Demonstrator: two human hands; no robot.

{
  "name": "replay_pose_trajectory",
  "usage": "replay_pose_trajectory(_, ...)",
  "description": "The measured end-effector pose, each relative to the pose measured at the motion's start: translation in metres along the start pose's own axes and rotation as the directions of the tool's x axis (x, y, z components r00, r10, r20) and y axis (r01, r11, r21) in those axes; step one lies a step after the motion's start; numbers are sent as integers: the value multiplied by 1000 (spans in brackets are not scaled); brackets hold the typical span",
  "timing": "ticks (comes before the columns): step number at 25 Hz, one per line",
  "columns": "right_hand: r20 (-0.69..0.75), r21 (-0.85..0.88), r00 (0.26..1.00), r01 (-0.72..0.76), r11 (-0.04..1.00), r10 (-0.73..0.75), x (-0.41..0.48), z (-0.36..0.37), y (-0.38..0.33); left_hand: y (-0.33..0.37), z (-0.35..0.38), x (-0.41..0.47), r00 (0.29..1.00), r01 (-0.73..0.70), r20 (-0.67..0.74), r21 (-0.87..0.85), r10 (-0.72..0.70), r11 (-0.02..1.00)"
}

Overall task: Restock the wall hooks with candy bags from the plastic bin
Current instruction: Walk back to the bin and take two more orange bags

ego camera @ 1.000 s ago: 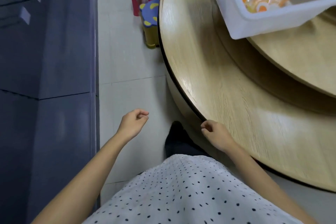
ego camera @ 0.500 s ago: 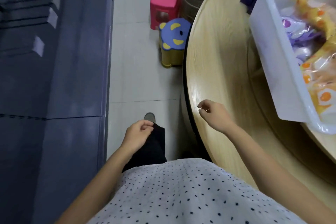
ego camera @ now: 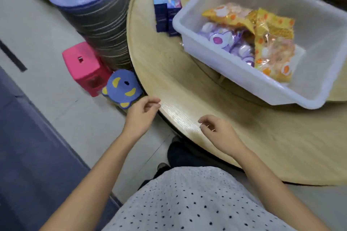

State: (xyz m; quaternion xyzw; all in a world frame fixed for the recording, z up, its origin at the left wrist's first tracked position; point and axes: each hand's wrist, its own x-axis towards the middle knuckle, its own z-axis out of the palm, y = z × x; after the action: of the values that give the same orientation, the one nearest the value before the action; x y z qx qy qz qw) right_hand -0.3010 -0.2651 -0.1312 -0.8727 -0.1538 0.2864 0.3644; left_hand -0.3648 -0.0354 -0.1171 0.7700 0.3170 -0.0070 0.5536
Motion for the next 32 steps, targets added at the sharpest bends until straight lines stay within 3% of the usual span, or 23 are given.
replay_pose_trajectory(5,-304,200,952,84,976,-19,4,-56,-34,104,28,65,946,-304,96,-78,311,949)
replay_pose_trajectory(9,-502,383,865,203,901,19,12,-120,-54,179,41,102,832,-506,206,-96,514,857)
replay_pose_trajectory(12,-607,472,783,218,854,136,34,-166,-51,222,64,142,798,-535,293,-55,526,843)
replay_pose_trajectory(15,-650,525,697,123,842,302,61,-200,-30,251,95,186,753,-594,400,71,522,802)
replay_pose_trajectory(18,-639,531,652,-11,847,409,91,-223,-3,274,128,230,658,-683,579,190,481,705)
replay_pose_trajectory(23,-507,543,686,-216,811,522,135,-247,34,300,181,298,488,-796,832,299,265,527)
replay_pose_trajectory(27,-330,580,758,-306,755,562,159,-259,50,302,215,334,455,-760,890,391,-3,519)
replay_pose_trajectory(32,-287,625,815,-240,743,504,168,-265,56,293,232,353,411,-773,909,391,-76,499)
